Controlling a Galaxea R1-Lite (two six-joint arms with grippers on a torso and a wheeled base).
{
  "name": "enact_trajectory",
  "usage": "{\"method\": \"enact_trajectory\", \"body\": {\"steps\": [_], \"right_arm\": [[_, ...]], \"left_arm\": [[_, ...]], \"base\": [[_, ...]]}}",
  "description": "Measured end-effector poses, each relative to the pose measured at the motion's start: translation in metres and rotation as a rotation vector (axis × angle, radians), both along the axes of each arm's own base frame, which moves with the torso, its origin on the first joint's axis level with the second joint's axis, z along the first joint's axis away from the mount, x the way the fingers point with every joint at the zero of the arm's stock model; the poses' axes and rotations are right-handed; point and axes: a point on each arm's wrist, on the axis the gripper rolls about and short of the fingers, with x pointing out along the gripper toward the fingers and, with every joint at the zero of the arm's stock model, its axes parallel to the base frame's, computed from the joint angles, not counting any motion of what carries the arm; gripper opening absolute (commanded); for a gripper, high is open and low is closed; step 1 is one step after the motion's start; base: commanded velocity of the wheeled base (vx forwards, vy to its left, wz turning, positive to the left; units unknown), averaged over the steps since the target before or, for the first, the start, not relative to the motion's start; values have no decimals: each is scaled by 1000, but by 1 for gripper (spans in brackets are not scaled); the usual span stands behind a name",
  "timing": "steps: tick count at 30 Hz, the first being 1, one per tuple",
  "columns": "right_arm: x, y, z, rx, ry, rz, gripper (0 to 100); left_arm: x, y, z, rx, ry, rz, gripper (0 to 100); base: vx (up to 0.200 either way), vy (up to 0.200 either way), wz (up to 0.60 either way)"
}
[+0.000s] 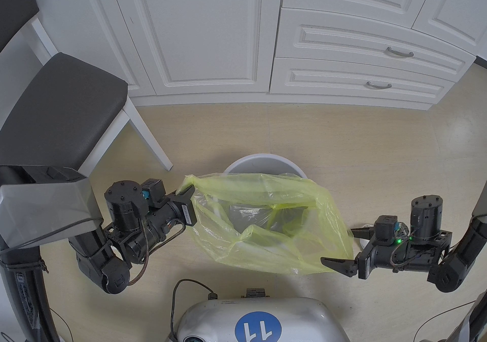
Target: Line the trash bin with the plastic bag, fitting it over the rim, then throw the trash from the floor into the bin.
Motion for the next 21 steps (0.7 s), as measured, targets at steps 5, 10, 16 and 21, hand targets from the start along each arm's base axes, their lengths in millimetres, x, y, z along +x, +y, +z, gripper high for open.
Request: {"method": "enact_trajectory", "body": {"steps": [5,10,16,21], "right_arm": [[-1,-20,8,127,14,161,100],[0,-45,11,232,25,265,100],[4,-73,10,295,-1,306,100],[11,-86,4,282,-50,285,100]], "left_arm": [[2,1,-1,0,0,5,0],[7,5,-5,3,6,24,0],[16,15,-7,2,3,59,0],[20,20,-7,0,-1,77,0]], "base": [[0,0,0],[0,0,0],[0,0,0],[0,0,0]]}}
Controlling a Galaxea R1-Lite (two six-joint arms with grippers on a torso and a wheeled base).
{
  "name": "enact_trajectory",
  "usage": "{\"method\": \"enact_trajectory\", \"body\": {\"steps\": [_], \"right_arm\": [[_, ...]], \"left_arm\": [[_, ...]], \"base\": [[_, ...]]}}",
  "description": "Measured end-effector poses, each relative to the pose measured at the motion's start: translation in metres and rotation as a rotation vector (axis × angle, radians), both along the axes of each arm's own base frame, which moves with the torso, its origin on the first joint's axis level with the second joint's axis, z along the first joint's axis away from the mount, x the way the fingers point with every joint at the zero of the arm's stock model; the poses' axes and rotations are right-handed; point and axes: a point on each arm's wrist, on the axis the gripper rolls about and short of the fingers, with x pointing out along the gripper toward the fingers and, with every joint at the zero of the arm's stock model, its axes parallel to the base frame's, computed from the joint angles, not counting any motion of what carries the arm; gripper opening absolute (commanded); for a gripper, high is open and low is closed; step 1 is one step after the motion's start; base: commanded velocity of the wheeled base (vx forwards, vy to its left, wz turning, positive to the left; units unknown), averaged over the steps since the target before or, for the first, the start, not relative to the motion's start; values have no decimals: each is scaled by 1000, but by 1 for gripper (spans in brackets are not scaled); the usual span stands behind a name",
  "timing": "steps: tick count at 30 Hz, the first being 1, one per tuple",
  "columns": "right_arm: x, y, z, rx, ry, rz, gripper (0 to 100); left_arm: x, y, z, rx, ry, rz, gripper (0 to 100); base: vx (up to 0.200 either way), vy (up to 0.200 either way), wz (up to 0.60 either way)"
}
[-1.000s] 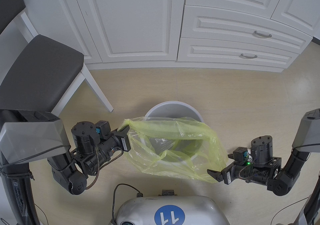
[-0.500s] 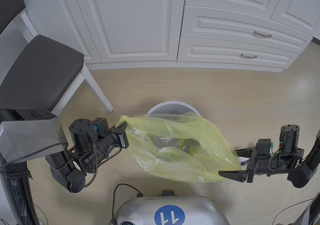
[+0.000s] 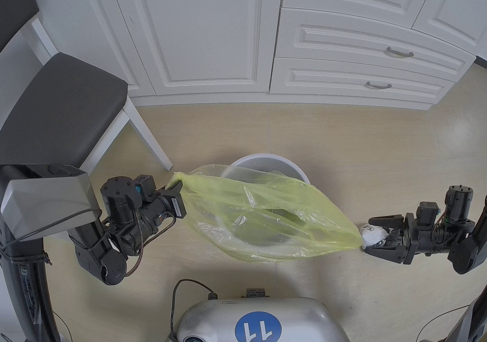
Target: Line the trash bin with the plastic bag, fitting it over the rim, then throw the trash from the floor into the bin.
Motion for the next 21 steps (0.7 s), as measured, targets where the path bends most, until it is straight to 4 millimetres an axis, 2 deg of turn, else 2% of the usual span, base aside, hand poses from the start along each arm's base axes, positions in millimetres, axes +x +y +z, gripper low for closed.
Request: {"method": "enact_trajectory", "body": {"steps": [5,12,16,21], "right_arm": [[3,-2,0,-6,-38,-14,100],[2,7,13,-54,-150,-117,100],[-2,23,21,-77,-199,-192,100],[-13,56,30,-109,-236,-316,100]], "left_arm": [[0,-1,2,-4,-7,-1,0],[-4,-13,11,-40,-28,-2,0],[-6,-22,18,-75,-45,3,0],[-10,-31,24,-98,-59,-9,0]], "base": [[0,0,0],[0,0,0],[0,0,0],[0,0,0]]}}
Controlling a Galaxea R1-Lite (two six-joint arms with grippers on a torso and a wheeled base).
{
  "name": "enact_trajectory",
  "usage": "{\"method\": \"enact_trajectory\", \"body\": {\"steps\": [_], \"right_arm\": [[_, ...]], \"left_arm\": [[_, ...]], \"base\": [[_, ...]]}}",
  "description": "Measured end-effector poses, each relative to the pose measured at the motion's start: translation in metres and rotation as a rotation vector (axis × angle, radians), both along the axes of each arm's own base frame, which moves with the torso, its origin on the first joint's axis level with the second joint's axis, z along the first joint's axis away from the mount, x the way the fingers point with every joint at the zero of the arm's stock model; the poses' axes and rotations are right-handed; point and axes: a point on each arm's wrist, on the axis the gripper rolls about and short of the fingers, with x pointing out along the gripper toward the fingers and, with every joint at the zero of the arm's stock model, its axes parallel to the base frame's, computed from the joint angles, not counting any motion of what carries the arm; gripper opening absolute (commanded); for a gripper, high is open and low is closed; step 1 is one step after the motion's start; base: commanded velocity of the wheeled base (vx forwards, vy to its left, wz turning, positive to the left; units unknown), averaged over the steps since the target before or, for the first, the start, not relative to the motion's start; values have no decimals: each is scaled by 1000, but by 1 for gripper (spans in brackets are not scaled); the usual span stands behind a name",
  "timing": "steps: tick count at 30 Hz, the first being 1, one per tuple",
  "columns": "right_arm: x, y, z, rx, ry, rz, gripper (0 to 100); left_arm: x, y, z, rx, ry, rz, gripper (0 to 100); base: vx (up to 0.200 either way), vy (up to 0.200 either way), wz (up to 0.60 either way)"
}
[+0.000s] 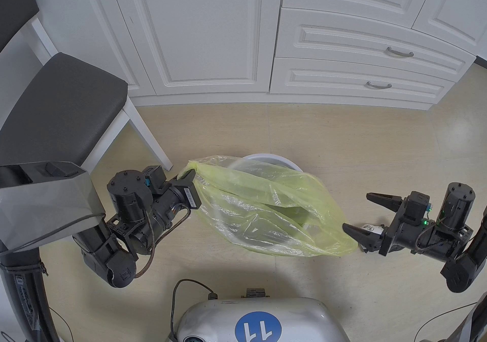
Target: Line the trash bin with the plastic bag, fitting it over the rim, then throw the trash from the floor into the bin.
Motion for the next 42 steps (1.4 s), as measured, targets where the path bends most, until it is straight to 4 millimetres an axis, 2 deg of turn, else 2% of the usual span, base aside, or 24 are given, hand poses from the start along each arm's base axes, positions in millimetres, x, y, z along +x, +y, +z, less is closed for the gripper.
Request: {"method": "enact_trajectory", "body": {"steps": [5,12,13,18,29,42], "right_arm": [[-22,38,5,-31,-41,-39,100],[-35,62,-3,-92,-37,-49,100],[-34,64,-6,-101,-28,-48,100],[-28,71,-19,-134,7,-59,100],[-13,71,-40,-177,65,-99,100],[15,73,-54,-202,64,-240,100]], "left_arm": [[-5,-8,3,-11,-4,-17,0],[-11,-14,5,-16,-3,-31,0],[-11,-14,5,-15,-2,-33,100],[-15,-13,1,2,17,-40,100],[-20,-9,-2,51,21,-42,100],[-24,-8,-6,108,23,-43,100]], "base": [[0,0,0],[0,0,0],[0,0,0],[0,0,0],[0,0,0],[0,0,0]]}}
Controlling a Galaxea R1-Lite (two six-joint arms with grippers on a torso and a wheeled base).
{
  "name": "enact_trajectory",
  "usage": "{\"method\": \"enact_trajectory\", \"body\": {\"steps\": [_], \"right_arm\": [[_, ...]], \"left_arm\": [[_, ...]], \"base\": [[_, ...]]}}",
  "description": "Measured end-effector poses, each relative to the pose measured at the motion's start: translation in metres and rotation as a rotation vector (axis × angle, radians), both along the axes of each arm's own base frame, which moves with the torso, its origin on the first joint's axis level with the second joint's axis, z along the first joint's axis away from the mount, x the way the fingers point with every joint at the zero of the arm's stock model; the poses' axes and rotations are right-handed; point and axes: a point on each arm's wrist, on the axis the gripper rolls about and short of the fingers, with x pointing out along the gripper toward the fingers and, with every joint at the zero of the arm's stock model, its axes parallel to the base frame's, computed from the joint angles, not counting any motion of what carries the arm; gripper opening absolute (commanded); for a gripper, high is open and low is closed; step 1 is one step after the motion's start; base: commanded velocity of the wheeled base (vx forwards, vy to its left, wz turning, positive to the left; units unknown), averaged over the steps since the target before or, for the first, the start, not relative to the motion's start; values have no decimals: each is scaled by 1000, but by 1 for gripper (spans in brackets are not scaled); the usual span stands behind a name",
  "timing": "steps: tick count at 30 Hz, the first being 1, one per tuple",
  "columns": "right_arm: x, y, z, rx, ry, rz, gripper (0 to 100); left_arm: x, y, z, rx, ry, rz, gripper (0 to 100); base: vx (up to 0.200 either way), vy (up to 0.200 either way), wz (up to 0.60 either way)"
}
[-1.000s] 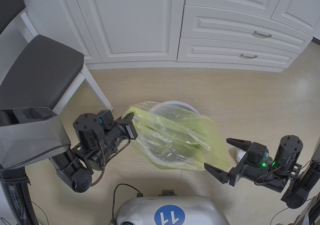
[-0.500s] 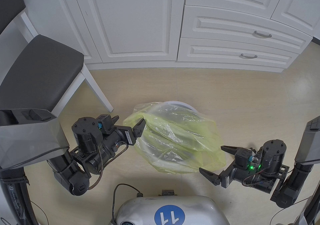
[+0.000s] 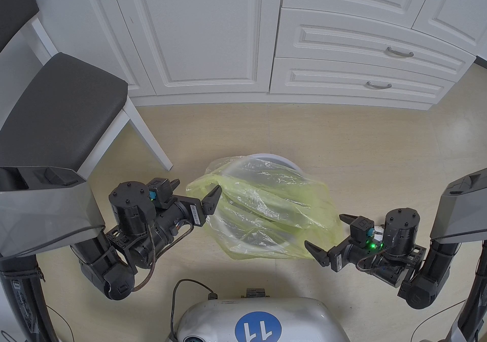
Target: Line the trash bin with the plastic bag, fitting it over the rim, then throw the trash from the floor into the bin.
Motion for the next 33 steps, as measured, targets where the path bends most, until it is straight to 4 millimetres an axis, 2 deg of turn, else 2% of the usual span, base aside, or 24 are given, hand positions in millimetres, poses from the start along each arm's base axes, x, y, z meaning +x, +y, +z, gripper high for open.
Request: {"method": "enact_trajectory", "body": {"steps": [1,6,12,18,22,27,33], "right_arm": [[3,1,-1,-1,-1,-7,0],[10,3,-6,1,-2,-26,0],[13,9,-1,59,-10,-29,0],[17,28,15,184,-42,-14,0],[31,47,31,277,-111,-1,0],[57,75,56,376,-202,16,0],[89,102,77,440,-248,17,0]], "left_arm": [[0,0,0,1,1,0,100],[-1,0,-1,5,2,-1,100],[-5,2,-5,37,14,-6,100],[-15,8,-5,114,10,-25,100],[-23,13,1,117,5,-59,100],[-35,31,16,108,-21,-163,100],[-45,74,32,93,-57,-298,100]], "base": [[0,0,0],[0,0,0],[0,0,0],[0,0,0],[0,0,0],[0,0,0],[0,0,0]]}}
